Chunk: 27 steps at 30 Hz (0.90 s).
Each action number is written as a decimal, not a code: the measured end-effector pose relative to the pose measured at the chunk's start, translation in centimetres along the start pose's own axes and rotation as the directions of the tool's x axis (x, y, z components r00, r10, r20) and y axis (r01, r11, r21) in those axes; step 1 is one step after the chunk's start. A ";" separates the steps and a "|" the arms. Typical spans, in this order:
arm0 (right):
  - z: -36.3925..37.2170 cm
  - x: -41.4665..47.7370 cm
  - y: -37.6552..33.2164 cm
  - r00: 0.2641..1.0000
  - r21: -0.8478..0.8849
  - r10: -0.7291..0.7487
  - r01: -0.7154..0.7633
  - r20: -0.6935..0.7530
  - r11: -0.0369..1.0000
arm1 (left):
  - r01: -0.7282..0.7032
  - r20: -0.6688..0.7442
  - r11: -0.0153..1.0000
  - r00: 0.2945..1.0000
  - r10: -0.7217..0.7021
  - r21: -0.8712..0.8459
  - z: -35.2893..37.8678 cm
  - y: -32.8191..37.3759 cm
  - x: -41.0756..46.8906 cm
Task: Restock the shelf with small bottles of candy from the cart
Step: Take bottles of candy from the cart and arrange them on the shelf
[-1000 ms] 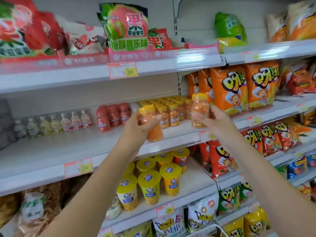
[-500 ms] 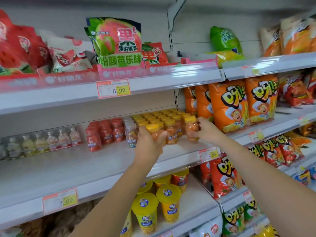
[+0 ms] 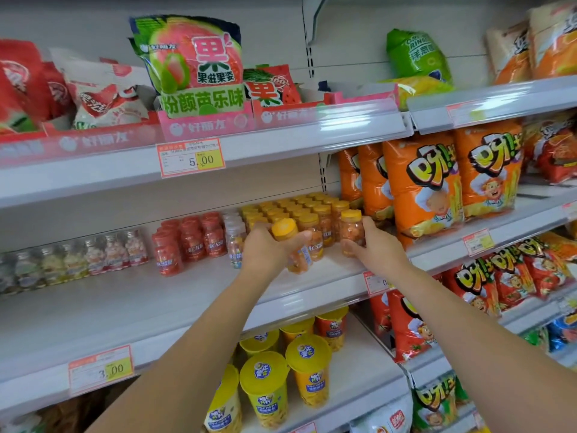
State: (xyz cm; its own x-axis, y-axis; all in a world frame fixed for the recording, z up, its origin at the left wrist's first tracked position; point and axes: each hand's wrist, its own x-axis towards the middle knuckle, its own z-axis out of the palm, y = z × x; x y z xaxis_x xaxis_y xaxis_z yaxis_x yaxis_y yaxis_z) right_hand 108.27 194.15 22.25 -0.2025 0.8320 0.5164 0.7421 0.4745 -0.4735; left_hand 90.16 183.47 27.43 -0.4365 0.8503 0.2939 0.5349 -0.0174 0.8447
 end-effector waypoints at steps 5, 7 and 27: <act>-0.2 -0.1 0.0 1.000 -0.017 -0.006 0.006 0.006 1.000 | -0.136 0.015 0.926 0.990 0.140 0.352 2.4 0.0 -0.2; -0.2 -0.1 0.0 1.000 -0.011 -0.003 0.003 0.008 1.000 | -0.194 0.080 0.894 0.981 0.177 0.403 2.1 0.1 -0.2; 0.0 0.4 -0.4 0.989 0.051 0.126 -0.123 -0.071 0.991 | -0.514 0.260 0.617 0.850 0.458 0.596 6.3 4.3 2.1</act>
State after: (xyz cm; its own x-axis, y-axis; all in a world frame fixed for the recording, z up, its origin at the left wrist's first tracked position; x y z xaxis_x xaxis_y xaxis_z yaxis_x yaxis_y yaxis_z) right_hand 107.92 194.35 22.65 -0.0612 0.8628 0.5018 0.7280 0.3825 -0.5689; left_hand 96.11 188.52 28.88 0.0615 0.8516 0.5206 0.9855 -0.1344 0.1034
